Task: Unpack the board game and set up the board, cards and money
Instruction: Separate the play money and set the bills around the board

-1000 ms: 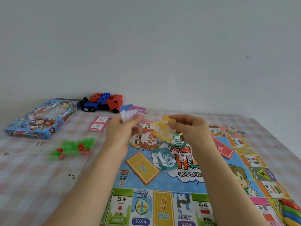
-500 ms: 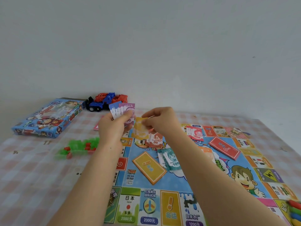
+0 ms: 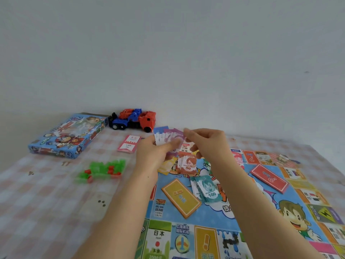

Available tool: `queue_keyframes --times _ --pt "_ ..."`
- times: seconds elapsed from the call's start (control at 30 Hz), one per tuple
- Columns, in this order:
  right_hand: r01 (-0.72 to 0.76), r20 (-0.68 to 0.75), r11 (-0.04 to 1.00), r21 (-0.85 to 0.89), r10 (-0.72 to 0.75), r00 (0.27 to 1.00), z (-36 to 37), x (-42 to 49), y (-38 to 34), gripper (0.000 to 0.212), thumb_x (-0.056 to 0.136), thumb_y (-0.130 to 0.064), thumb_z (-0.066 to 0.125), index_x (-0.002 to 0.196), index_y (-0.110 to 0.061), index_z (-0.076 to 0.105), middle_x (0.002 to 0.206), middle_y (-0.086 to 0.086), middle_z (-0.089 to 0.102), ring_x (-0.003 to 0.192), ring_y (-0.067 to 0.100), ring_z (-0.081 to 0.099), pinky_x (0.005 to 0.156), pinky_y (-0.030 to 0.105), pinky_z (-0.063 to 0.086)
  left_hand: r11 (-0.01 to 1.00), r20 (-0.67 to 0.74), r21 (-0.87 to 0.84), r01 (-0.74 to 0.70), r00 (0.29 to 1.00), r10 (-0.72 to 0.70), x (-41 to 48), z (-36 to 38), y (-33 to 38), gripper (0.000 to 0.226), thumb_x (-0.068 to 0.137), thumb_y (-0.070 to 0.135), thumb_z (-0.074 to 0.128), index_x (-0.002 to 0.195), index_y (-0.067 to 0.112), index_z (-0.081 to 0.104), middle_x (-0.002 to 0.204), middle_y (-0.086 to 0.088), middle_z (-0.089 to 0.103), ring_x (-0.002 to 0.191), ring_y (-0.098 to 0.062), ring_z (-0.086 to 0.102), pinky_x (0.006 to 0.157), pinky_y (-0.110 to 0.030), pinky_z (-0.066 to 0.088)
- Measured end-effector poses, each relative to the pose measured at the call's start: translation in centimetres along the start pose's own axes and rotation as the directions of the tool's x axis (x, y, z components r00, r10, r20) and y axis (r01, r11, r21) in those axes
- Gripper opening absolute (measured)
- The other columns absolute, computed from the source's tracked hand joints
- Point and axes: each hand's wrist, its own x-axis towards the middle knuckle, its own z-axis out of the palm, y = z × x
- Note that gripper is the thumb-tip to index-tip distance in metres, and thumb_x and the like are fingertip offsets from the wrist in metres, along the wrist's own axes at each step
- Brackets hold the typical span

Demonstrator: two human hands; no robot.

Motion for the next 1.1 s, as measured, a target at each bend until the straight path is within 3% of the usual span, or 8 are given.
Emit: queue_keyframes --times 0.17,0.27,0.37,0.63,0.83,0.97,1.1 --pt "-0.025 -0.042 0.999 0.024 0.026 0.999 -1.0 0.0 1.2 0.009 0.08 -0.026 0.074 0.072 -0.02 0.073 0.06 -0.002 0.063 0.043 0.004 0.048 0.045 0.019 0.042 0.998 0.136 -0.004 0.061 0.989 -0.06 -0.1 0.6 -0.1 0.008 0.077 0.013 0.076 0.082 0.013 0.071 0.081 -0.008 0.075 0.069 -0.016 0.07 0.059 -0.023 0.056" --pt "-0.039 -0.03 0.995 0.088 0.042 0.999 -1.4 -0.1 1.8 0.006 0.08 -0.021 0.075 0.076 -0.016 0.074 0.061 -0.004 0.065 0.04 -0.001 0.05 0.043 0.017 0.043 0.992 0.148 -0.062 0.114 0.984 -0.104 -0.1 0.8 -0.1 0.008 0.088 0.011 0.065 0.082 0.01 0.07 0.077 -0.008 0.073 0.062 -0.012 0.068 0.055 -0.021 0.056" --pt "-0.047 0.018 0.994 0.102 0.045 0.999 -1.5 -0.3 2.1 0.011 0.079 -0.02 0.076 0.083 -0.009 0.074 0.058 -0.003 0.065 0.04 0.0 0.052 0.044 0.019 0.044 0.998 0.173 -0.002 0.067 0.983 -0.066 -0.1 0.9 -0.4 0.007 0.085 0.009 0.068 0.091 0.008 0.071 0.085 -0.009 0.074 0.07 -0.015 0.068 0.062 -0.022 0.058" --pt "-0.055 0.045 0.991 0.123 0.05 0.998 -1.7 -0.4 1.9 0.012 0.079 -0.021 0.075 0.081 -0.01 0.073 0.046 -0.007 0.06 0.035 0.001 0.049 0.042 0.017 0.042 0.999 0.162 -0.01 0.038 0.986 -0.036 -0.2 0.9 -0.5 0.012 0.074 0.008 0.077 0.082 0.015 0.071 0.078 -0.003 0.075 0.066 -0.012 0.07 0.055 -0.018 0.054" --pt "-0.091 0.015 0.968 0.233 0.09 0.996 -2.1 -0.1 2.0 0.011 0.079 -0.014 0.075 0.078 -0.005 0.07 0.06 0.005 0.062 0.044 0.01 0.05 0.041 0.019 0.039 0.988 0.138 -0.096 0.125 0.984 -0.111 0.0 0.8 -0.4 0.013 0.087 0.022 0.066 0.096 0.012 0.069 0.107 -0.009 0.069 0.061 -0.013 0.068 0.062 -0.025 0.058" --pt "-0.079 -0.013 0.96 0.269 0.086 0.996 -2.7 0.0 1.9 0.013 0.078 -0.01 0.076 0.085 -0.003 0.069 0.062 0.006 0.062 0.041 0.007 0.05 0.039 0.018 0.038 0.994 0.102 0.048 0.098 0.989 -0.102 -0.2 0.7 -0.4 0.009 0.088 0.034 0.065 0.085 0.026 0.069 0.097 0.001 0.07 0.057 -0.013 0.058 0.06 -0.027 0.047" --pt "-0.042 -0.05 0.981 0.192 0.052 0.997 -3.7 0.1 1.5 0.019 0.077 -0.007 0.076 0.094 -0.011 0.069 0.061 0.004 0.062 0.038 0.006 0.047 0.037 0.017 0.037 0.992 0.11 0.108 0.069 0.991 -0.081 -0.3 0.7 -0.3 0.015 0.088 0.037 0.064 0.086 0.024 0.071 0.09 -0.001 0.068 0.058 -0.013 0.047 0.051 -0.025 0.033"
